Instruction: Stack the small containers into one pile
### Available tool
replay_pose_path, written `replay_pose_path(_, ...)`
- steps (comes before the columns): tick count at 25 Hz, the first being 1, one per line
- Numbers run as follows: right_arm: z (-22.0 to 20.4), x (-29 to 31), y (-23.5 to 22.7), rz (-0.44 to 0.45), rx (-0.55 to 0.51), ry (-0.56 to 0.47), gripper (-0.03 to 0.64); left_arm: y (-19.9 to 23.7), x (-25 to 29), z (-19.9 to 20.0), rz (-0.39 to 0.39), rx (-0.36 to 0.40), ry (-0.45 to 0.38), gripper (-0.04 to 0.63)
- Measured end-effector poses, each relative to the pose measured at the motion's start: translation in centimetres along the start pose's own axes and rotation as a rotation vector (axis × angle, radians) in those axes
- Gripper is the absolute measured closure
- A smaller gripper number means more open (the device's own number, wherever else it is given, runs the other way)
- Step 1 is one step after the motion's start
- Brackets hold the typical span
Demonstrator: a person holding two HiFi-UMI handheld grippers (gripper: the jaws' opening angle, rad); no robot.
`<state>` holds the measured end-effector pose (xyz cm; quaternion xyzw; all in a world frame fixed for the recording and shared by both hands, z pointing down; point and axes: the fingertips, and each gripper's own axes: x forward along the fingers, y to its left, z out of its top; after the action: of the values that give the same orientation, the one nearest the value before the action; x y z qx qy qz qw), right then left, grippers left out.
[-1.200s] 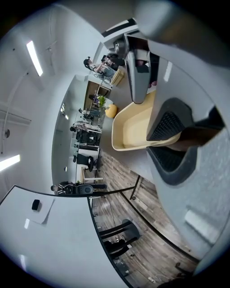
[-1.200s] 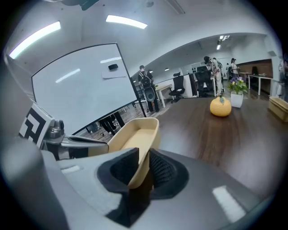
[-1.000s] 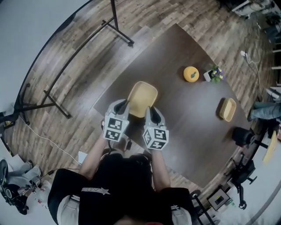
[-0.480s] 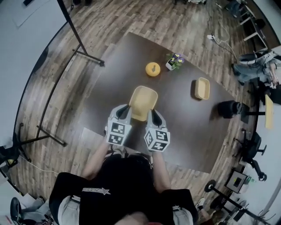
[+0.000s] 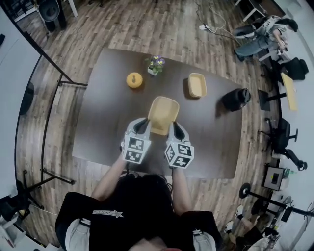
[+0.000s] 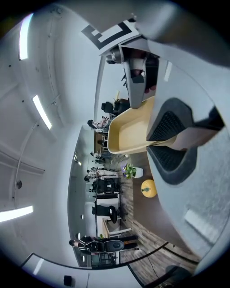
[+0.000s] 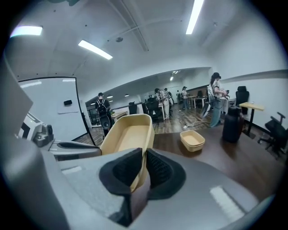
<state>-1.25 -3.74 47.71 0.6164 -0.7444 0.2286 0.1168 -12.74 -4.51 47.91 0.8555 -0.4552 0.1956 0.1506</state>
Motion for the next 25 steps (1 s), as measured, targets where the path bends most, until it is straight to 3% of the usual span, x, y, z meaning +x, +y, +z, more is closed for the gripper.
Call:
replay_pose_path(13, 3.8, -2.0, -16.2, -0.105, 0.026, -0.027, 0.584, -12.1, 10.8, 5.5, -0.100, 0.036, -0.004, 0.554)
replay_pose_path(25, 6.9, 5.1, -26.3, -0.040, -0.018, 0.010, 0.584, -14.8, 21.9, 8.3, -0.035, -0.016, 0.016, 0.554)
